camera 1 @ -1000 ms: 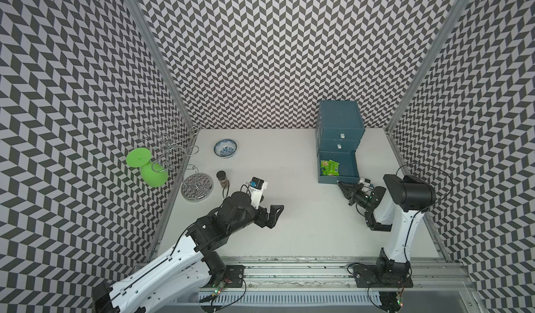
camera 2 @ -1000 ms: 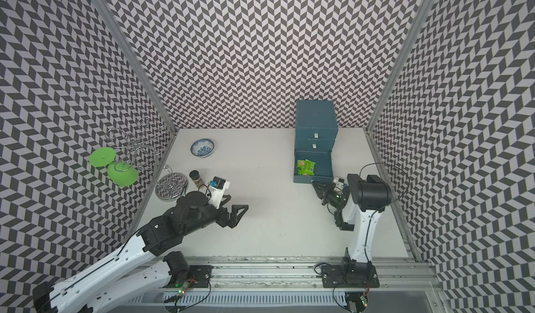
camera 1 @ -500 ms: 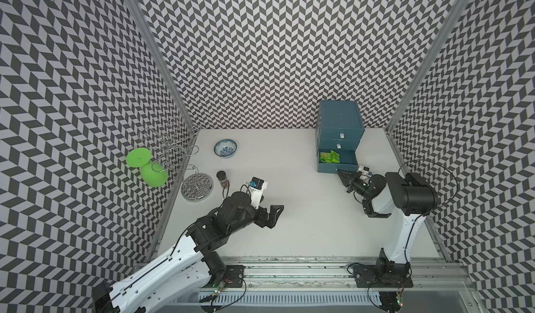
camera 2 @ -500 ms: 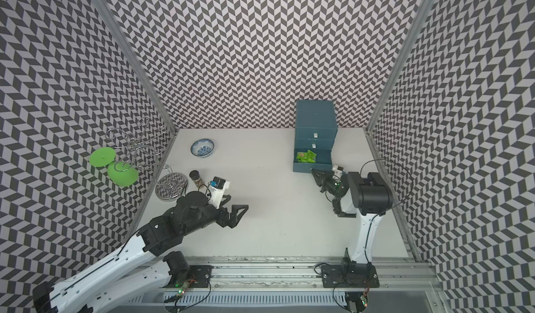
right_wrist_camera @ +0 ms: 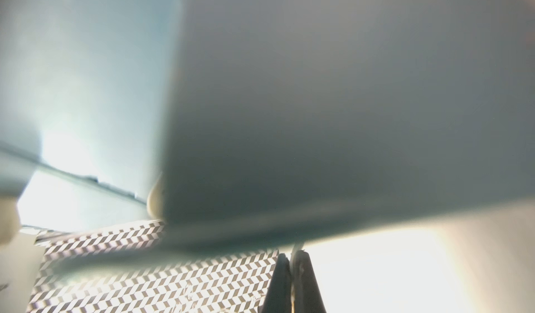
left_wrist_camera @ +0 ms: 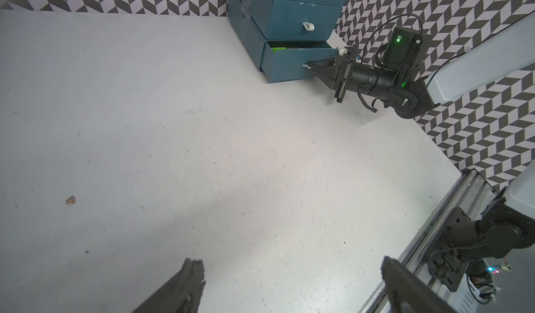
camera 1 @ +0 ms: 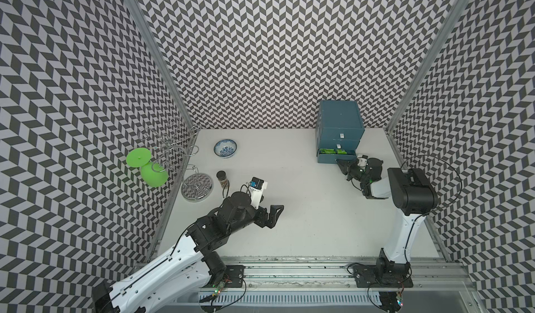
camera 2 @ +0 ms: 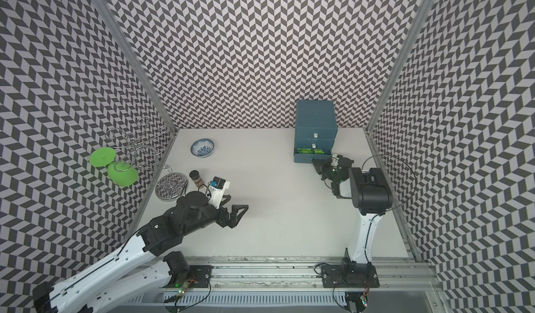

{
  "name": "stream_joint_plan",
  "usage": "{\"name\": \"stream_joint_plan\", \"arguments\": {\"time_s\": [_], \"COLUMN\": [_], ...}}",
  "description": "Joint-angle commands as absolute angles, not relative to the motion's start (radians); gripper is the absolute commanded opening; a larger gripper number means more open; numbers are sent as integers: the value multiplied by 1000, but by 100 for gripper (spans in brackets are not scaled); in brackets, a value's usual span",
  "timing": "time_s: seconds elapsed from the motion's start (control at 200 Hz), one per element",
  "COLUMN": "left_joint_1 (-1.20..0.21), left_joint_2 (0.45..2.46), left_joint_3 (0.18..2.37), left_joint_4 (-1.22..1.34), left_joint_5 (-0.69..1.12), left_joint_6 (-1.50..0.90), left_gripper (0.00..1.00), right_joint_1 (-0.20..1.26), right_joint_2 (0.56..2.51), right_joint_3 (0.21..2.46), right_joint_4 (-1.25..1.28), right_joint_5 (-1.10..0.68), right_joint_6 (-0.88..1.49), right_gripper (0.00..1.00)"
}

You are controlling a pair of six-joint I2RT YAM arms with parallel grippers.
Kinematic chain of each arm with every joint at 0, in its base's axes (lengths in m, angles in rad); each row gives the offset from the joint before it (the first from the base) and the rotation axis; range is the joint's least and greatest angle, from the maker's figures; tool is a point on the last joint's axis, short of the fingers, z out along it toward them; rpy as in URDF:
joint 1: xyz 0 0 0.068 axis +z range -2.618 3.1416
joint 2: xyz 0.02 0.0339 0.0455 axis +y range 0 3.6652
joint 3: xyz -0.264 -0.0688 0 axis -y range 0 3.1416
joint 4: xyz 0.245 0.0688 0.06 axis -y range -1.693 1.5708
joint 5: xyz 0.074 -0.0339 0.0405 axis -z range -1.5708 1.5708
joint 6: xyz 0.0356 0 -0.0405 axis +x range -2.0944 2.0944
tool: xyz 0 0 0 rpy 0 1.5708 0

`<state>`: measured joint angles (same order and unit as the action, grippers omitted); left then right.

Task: Place the cookies into the drawer by color
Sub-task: Close the drawer in the storage box.

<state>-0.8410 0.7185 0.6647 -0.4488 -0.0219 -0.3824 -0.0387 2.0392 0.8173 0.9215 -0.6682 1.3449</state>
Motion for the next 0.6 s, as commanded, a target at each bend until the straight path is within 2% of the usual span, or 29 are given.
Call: {"name": "stream_joint_plan", "arguments": {"time_s": [0.0, 0.476, 0.596], "left_joint_1": [-835, -836, -836], "left_joint_2": [707, 704, 700], "left_joint_3": [657, 656, 655], "left_joint_4": [-430, -432, -433], "left_joint_5": [-31, -34, -35], "left_joint_6": [-373, -376, -376], "left_gripper": [99, 100, 99], "right_joint_1": [-28, -17, -17], "right_joint_2": [2052, 2102, 2104], "right_joint_3": [895, 1017, 1030], "right_joint_4": [914, 776, 752], "right_joint_5": [-630, -584, -584], "right_joint_6": [1294, 1218, 1200], "right_gripper": [1, 4, 8]}}
